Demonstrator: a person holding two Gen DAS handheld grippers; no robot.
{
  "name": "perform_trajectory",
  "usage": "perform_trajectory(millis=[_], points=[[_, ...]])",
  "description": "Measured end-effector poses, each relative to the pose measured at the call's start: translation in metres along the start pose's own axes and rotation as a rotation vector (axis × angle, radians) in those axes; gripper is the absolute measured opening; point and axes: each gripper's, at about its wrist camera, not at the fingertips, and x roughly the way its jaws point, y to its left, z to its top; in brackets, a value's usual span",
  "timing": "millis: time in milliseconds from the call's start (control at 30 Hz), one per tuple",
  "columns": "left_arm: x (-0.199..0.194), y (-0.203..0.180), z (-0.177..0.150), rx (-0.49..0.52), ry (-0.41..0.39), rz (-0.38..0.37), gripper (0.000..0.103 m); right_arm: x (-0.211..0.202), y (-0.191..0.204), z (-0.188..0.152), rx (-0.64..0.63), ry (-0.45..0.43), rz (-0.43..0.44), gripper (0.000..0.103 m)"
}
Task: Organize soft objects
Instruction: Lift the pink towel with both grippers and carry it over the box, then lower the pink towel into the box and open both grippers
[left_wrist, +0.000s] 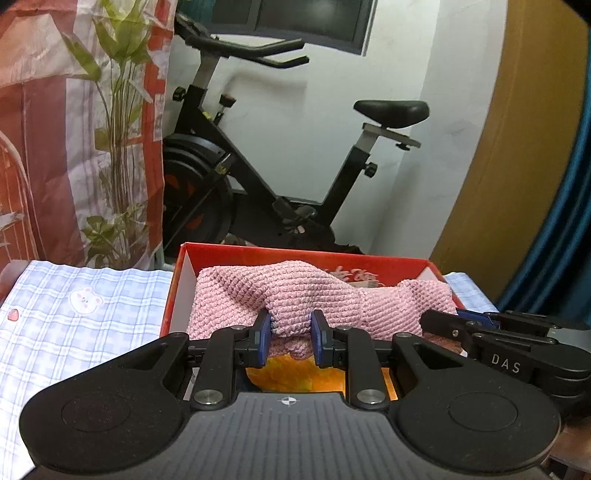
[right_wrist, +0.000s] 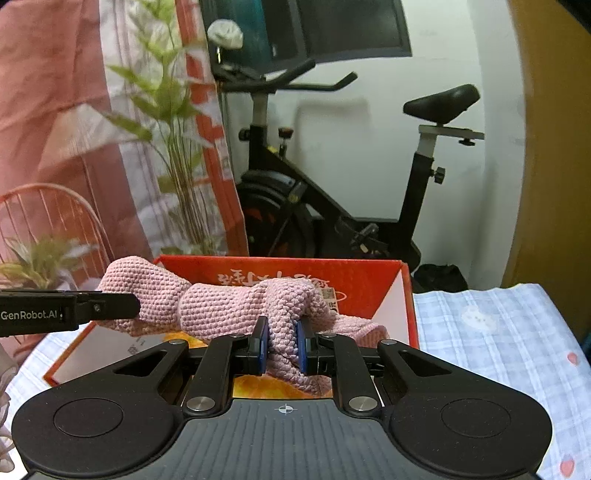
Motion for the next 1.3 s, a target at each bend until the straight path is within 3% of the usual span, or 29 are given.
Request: perform_trajectory(millis=[400, 467, 600, 667, 767, 833, 1033, 1200, 1300], points=[[0.016, 0.001, 0.0, 0.053, 0.05, -0.001, 0.03, 0.035, -0.007, 0.008, 0.0, 0.094, -0.019, 0.016], [0.014, -0.001, 0.0, 0.067, 0.045, 0.004, 0.034, 0.035, -0.008, 0.006, 0.004, 0.097, -0.031, 0.02], [0.007, -0.004, 0.001, 0.088, 0.03, 0.011, 0.053, 0.029, -0.009, 0.004, -0.009, 0.087, -0.038, 0.027], [0.002, -0.005, 0.001, 0.09, 0.021, 0.018, 0.055, 0.024, -0.008, 0.005, -0.016, 0.077, -0.051, 0.03], [-0.008, -0.006, 0.001, 0.093, 0.009, 0.03, 0.06, 0.014, -0.002, 0.009, -0.048, 0.065, -0.082, 0.044], [-0.015, -0.006, 0.0, 0.098, 0.002, 0.047, 0.07, 0.004, 0.002, 0.012, -0.071, 0.051, -0.084, 0.06], [-0.044, -0.011, -0.003, 0.132, -0.04, 0.075, 0.086, -0.021, 0.009, 0.016, -0.08, 0.038, -0.073, 0.084], [-0.072, -0.012, -0.008, 0.127, -0.065, 0.098, 0.092, -0.046, 0.017, 0.011, -0.104, 0.015, -0.084, 0.103], [-0.092, -0.013, -0.014, 0.144, -0.086, 0.106, 0.097, -0.067, 0.024, 0.006, -0.103, -0.017, -0.11, 0.103]])
